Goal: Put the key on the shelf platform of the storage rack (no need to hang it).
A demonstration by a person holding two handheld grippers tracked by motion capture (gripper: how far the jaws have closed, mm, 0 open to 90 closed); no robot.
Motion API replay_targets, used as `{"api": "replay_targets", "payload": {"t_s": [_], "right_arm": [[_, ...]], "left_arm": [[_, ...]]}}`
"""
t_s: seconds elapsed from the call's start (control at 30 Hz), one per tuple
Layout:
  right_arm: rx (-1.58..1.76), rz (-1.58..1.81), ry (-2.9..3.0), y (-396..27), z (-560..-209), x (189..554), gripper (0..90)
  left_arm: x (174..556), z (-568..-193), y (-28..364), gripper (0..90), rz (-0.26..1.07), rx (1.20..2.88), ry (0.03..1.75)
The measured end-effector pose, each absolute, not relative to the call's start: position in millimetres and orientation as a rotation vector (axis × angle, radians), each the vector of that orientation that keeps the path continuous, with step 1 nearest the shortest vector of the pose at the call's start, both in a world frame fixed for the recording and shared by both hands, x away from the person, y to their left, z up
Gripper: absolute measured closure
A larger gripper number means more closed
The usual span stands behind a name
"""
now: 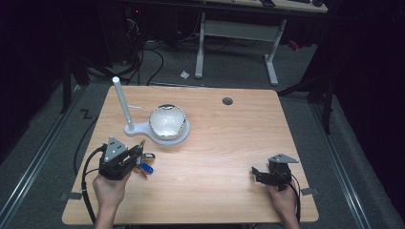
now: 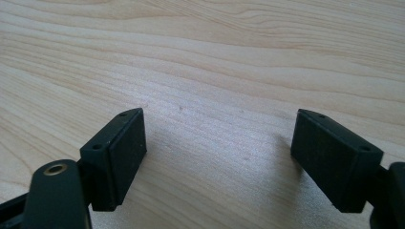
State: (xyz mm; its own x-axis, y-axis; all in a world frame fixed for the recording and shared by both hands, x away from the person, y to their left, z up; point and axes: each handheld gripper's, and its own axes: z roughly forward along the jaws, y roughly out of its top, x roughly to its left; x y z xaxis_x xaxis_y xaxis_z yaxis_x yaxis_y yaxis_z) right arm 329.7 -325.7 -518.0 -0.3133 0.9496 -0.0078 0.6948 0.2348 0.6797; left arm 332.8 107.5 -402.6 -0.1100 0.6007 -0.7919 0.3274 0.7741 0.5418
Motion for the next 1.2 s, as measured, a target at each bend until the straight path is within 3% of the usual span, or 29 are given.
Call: {"api": "replay_targets", "payload": {"t_s": [1.2], "right_arm": [[1.507, 0.814, 2.092, -326, -518, 330, 19.3]], "left_arm": [[357, -329, 100, 82.3, 0.168, 0.790, 1.675]]}}
